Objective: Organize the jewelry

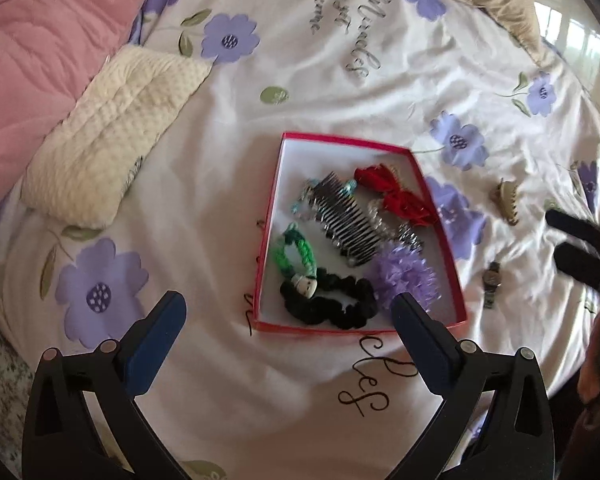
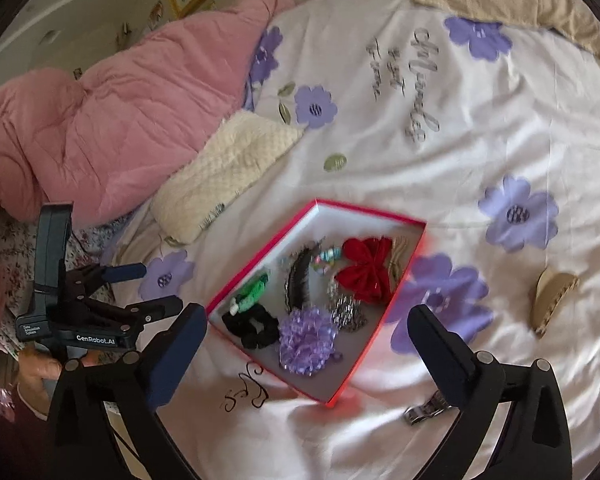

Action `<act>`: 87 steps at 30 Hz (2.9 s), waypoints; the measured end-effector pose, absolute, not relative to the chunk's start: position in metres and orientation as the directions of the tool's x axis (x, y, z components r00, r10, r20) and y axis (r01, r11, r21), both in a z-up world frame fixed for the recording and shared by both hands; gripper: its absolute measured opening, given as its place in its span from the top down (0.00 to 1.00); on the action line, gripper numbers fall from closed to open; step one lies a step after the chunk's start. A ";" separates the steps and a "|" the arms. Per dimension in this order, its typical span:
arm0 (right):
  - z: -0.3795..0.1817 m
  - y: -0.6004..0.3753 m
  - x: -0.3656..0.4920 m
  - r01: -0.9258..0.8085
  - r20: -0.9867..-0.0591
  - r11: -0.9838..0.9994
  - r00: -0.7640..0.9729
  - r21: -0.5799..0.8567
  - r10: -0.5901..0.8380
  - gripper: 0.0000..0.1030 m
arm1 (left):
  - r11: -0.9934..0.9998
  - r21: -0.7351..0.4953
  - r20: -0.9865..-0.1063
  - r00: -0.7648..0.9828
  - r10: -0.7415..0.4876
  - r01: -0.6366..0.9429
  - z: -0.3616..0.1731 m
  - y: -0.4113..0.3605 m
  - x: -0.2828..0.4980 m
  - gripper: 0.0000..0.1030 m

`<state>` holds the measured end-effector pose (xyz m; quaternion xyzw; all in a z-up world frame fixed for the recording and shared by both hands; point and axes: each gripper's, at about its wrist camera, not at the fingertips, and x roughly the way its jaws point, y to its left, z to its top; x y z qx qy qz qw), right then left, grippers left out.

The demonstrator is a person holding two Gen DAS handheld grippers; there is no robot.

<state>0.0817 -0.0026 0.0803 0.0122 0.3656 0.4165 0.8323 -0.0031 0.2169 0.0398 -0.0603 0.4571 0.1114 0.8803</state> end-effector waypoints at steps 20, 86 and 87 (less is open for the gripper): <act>-0.001 0.026 0.082 -0.620 -0.721 0.713 0.323 0.328 0.613 0.01 | 0.945 0.047 -0.831 0.512 0.217 -0.323 -0.003 0.215 0.001 0.00; 0.007 0.028 0.075 -0.610 -0.723 0.717 0.322 0.336 0.612 0.01 | 0.944 0.049 -0.827 0.517 0.223 -0.327 0.005 0.209 -0.004 0.00; 0.008 0.029 0.075 -0.611 -0.722 0.717 0.322 0.336 0.612 0.01 | 0.944 0.049 -0.827 0.517 0.222 -0.327 0.005 0.210 -0.004 0.00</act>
